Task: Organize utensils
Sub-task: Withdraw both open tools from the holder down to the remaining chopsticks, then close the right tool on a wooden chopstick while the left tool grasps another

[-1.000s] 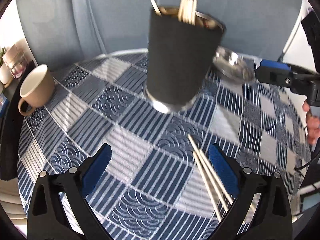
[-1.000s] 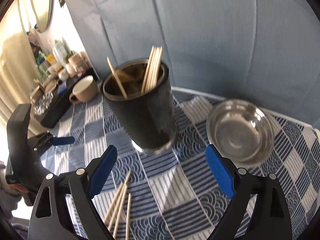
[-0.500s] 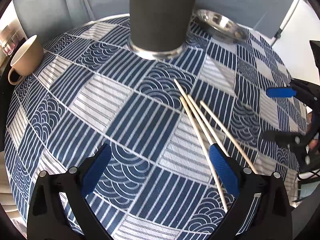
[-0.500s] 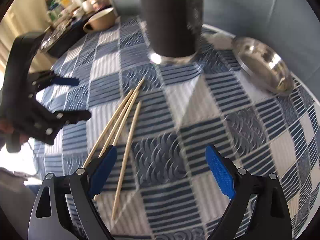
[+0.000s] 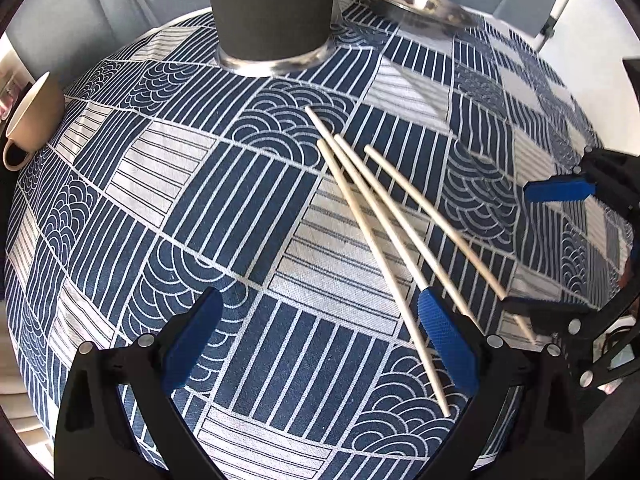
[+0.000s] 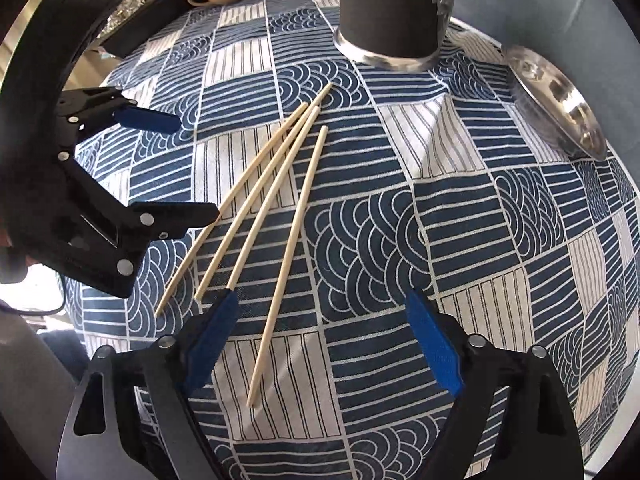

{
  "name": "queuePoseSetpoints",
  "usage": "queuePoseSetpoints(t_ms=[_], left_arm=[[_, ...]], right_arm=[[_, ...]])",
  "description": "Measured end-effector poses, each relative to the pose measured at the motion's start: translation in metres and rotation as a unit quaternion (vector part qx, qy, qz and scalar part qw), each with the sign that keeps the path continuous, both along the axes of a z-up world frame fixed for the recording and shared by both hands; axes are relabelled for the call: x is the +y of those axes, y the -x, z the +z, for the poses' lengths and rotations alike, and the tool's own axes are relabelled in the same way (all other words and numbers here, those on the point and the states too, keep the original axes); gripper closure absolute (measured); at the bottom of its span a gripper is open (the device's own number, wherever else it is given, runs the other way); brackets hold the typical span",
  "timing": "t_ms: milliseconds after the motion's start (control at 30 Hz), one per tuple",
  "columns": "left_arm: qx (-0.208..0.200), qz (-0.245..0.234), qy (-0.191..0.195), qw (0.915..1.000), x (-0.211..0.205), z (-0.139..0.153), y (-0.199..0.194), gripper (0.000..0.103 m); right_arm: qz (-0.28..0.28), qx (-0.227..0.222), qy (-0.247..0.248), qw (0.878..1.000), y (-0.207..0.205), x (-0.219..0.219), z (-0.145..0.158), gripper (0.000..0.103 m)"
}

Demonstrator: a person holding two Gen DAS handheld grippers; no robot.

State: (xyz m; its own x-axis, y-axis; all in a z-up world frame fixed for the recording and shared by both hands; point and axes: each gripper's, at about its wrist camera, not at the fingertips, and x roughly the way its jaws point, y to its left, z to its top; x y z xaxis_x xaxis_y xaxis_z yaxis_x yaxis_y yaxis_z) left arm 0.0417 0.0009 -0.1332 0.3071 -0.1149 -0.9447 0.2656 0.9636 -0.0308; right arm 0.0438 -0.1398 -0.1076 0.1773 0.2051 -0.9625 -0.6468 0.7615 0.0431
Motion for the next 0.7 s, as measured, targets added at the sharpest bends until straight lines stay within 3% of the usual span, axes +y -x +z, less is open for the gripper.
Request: queuePoseSetpoints(t_ms=[300,467,533,567,600,633,667,700], left_arm=[[0.026,0.005,-0.027,0.9993,-0.001,-0.007,-0.004,0.006],[0.032,-0.002,-0.036,0.9988,-0.002,-0.008,-0.007,0.012],[0.031,-0.002,-0.034,0.9989,0.001,-0.004,-0.007,0.029],[0.027,0.000,-0.032,0.9991,0.003,-0.002,-0.007,0.038],[0.023,0.001,-0.029,0.9993,0.006,0.001,-0.008,0.057],[0.027,0.004,-0.027,0.9993,0.009,0.003,-0.009,0.071],[0.031,0.004,-0.024,0.9992,0.012,0.003,-0.011,0.078],[0.037,0.004,-0.020,0.9991,0.014,0.003,-0.012,0.092]], right_arm=[[-0.011,0.022,0.030,0.999,-0.008,0.009,-0.008,0.039],[-0.015,0.034,0.052,0.998,-0.009,0.014,-0.014,0.045],[-0.012,0.038,0.055,0.998,-0.010,0.015,-0.013,0.053],[-0.004,0.039,0.055,0.998,-0.010,0.016,-0.012,0.063],[0.002,0.039,0.055,0.998,-0.010,0.017,-0.012,0.072],[0.010,0.037,0.056,0.998,-0.010,0.018,-0.012,0.073],[0.016,0.035,0.057,0.998,-0.010,0.019,-0.012,0.074],[0.024,0.035,0.058,0.997,-0.009,0.021,-0.011,0.080]])
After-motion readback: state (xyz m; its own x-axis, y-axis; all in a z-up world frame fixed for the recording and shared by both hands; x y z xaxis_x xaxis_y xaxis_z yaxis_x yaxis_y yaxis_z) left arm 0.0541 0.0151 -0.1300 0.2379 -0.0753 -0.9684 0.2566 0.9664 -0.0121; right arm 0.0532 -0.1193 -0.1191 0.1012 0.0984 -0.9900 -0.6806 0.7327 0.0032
